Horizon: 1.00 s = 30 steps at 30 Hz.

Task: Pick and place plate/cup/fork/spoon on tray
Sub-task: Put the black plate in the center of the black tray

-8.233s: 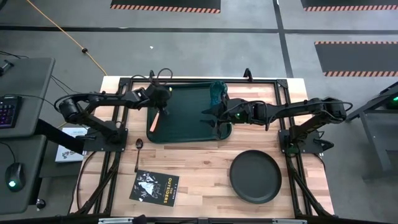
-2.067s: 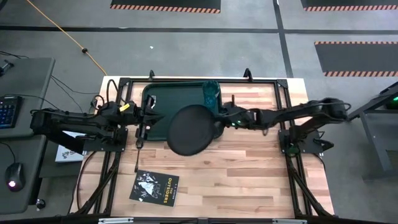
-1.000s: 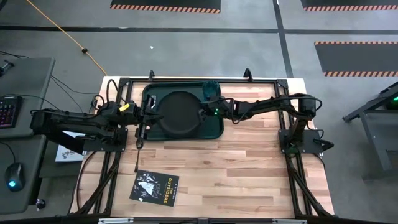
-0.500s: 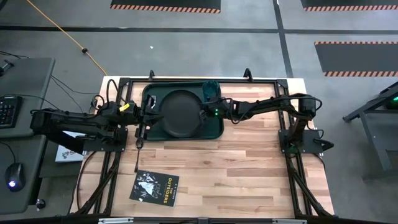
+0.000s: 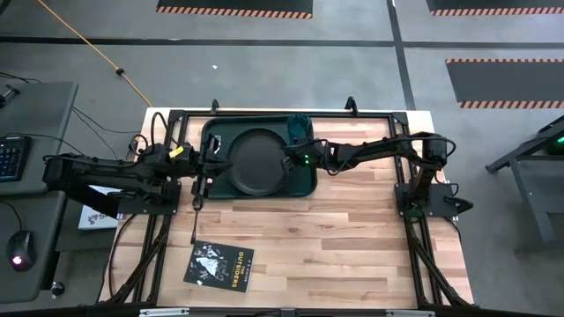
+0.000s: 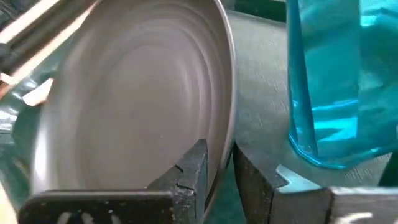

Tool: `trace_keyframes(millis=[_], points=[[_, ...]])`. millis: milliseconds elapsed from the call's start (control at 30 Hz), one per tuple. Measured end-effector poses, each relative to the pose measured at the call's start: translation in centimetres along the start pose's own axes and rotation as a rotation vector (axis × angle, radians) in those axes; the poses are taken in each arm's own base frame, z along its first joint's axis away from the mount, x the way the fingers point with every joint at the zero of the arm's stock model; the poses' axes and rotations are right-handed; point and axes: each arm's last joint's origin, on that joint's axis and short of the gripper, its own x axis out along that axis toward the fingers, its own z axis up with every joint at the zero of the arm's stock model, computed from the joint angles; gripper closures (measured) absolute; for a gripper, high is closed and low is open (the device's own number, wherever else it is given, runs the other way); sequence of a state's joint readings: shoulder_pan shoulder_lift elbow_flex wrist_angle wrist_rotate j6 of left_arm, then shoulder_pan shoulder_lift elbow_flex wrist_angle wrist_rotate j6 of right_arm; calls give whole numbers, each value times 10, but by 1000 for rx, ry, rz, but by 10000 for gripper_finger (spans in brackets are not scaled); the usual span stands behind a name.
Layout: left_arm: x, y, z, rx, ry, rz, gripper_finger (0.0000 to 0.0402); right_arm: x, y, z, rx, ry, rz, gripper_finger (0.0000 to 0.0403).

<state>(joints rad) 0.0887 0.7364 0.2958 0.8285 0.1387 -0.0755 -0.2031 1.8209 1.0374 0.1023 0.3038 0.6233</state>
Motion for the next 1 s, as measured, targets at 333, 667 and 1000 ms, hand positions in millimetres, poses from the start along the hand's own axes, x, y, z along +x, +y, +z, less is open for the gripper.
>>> trace_keyframes(millis=[333,667,1000], points=[[0,0,0,0,0,0,401,18,-4,-15,10,36,-30,335],[0,0,0,0,0,0,402,18,-5,-16,9,34,-34,335],[0,0,0,-1,0,0,401,20,-10,-12,2,33,-41,335]])
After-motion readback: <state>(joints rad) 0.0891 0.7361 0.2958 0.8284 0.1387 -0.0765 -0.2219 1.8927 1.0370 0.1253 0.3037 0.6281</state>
